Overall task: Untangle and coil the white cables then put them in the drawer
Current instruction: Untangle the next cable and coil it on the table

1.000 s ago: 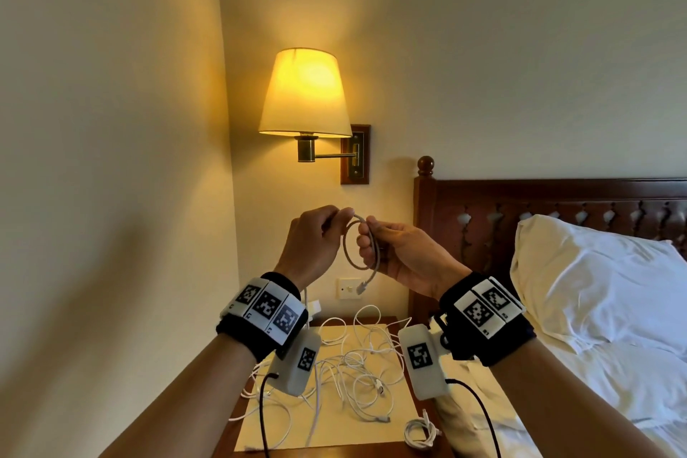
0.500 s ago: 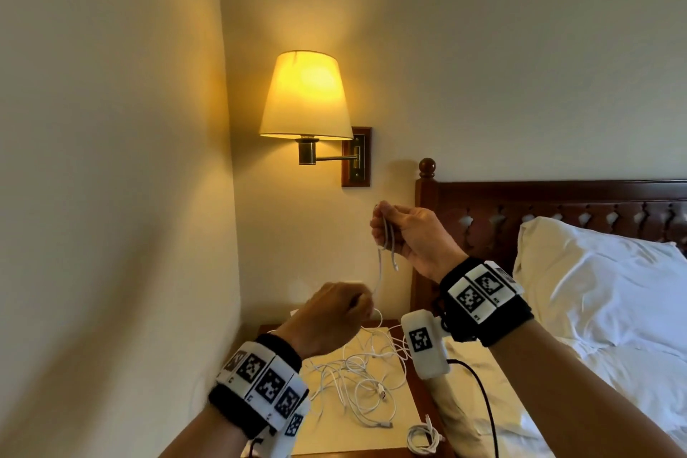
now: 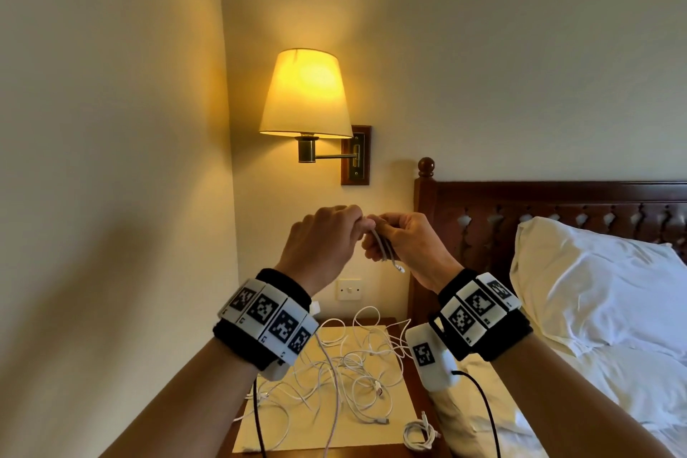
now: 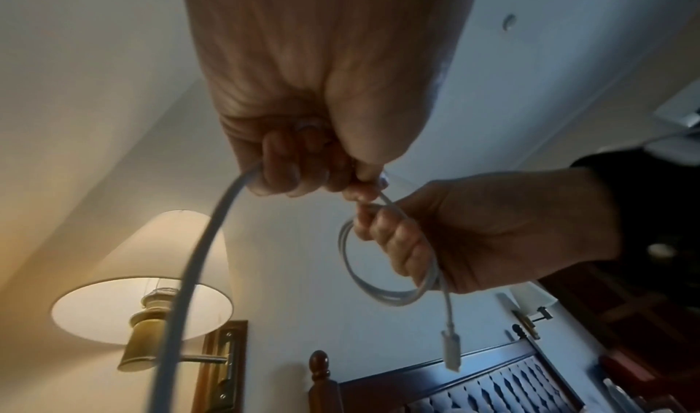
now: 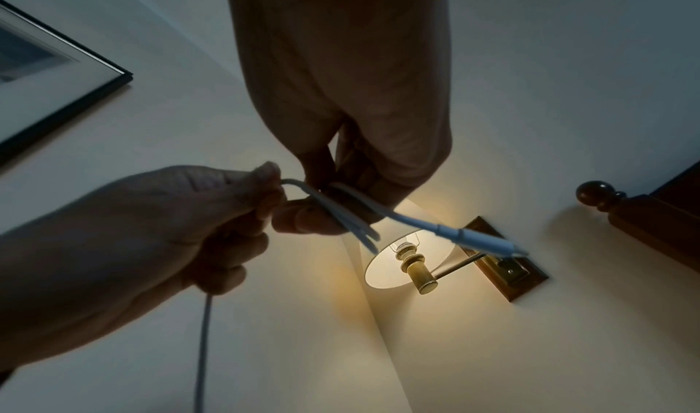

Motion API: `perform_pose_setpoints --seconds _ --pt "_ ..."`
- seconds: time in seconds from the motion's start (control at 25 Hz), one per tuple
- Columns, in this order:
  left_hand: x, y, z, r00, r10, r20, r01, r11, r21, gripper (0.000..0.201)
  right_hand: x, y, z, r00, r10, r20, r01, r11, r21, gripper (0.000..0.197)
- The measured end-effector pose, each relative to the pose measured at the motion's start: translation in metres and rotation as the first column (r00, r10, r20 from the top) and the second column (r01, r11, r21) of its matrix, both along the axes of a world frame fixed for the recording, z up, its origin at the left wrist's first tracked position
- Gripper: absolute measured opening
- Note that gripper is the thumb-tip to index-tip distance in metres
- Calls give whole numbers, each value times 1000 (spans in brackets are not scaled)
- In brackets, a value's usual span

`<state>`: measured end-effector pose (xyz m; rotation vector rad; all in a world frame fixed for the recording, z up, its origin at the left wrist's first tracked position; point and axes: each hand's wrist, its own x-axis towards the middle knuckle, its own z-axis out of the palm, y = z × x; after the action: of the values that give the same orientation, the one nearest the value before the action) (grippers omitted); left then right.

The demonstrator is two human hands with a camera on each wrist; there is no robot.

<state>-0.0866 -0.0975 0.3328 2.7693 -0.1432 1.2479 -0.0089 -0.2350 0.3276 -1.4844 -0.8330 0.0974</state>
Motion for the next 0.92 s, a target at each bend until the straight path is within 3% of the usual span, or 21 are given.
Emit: perform_pose_setpoints --seconds 0.16,0.28,0.36,0.52,0.64,0.72,0.8,0.92 --pt "13 14 -2 1000 -26 9 26 997 -67 28 -2 4 -5 999 28 -23 -28 1000 -9 33" --pt "23 22 -6 998 -68 -11 66 989 -134 24 0 3 -6 988 75 -133 -77 997 -14 34" --pt "28 27 -6 991 -135 -15 128 966 -225 33 1 2 -2 957 167 -238 -166 986 23 34" --pt "27 23 -4 972 -235 10 220 889 -403 56 0 -3 8 802 385 -457 -314 922 227 34" --pt "30 30 -14 960 -277 28 257 844 -471 50 0 -9 14 679 529 -509 -372 846 383 33" --pt "32 44 -35 954 -299 21 264 804 -533 45 4 -18 21 638 593 -491 -362 794 489 32" --pt "31 55 -66 956 -294 -22 237 810 -536 39 12 -28 31 658 601 -455 -305 764 569 34" --pt "22 50 -100 931 -315 -186 233 902 -363 36 21 -32 37 799 446 -404 -208 835 510 33"
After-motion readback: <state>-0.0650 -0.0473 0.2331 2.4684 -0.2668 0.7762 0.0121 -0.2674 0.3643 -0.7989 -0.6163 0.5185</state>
